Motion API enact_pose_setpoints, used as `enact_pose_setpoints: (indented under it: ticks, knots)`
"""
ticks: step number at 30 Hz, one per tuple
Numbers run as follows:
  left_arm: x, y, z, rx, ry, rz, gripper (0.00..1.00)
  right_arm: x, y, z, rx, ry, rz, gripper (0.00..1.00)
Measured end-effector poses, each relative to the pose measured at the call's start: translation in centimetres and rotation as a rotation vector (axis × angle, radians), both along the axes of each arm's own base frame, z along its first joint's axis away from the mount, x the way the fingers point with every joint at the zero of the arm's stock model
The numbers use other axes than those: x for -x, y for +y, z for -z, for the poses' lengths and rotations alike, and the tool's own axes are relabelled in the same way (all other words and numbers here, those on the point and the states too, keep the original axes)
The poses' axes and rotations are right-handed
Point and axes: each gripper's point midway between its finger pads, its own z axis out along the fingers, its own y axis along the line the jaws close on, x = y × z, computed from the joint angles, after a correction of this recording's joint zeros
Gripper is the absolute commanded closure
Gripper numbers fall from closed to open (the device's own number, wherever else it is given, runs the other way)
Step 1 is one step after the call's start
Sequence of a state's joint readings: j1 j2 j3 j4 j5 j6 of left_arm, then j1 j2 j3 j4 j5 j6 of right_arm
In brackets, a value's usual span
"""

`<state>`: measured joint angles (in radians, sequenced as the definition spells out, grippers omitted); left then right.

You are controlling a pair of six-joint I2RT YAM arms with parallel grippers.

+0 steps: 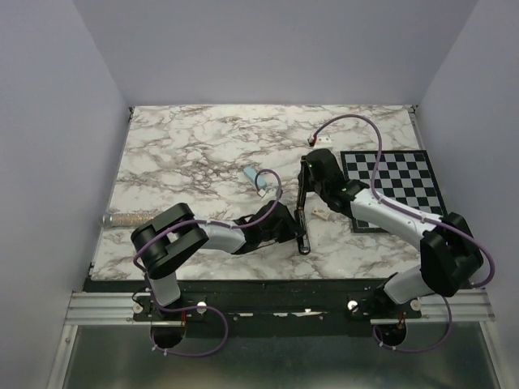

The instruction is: Load the staples into the stapler

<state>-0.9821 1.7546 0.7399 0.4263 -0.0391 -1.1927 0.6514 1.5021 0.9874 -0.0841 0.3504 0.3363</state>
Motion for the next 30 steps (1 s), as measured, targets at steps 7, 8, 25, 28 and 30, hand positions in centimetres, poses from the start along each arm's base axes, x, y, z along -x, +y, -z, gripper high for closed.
enact_pose_setpoints:
  ticks: [7, 8, 25, 28, 30]
  knots:
    - [0.0, -0.1, 0.1, 0.024, 0.006, -0.012, 0.8, 2.4, 0.2, -0.7, -0.015, -0.002, -0.033, 0.92]
    - [0.0, -0.2, 0.2, 0.027, 0.007, -0.013, 0.8, 2.8, 0.4, -0.8, -0.011, -0.003, -0.041, 0.92]
    - [0.1, -0.1, 0.4, 0.062, 0.012, -0.024, 0.8, 8.6, 0.8, 0.1, 0.008, 0.057, -0.081, 0.89]
    - [-0.1, 0.1, 0.4, 0.062, 0.01, -0.03, 0.8, 9.2, 1.0, 0.5, 0.006, 0.07, -0.087, 0.89]
    - [-0.4, 0.4, 0.6, 0.057, 0.004, -0.046, 0.8, 9.8, 1.3, 0.8, 0.008, 0.081, -0.099, 0.89]
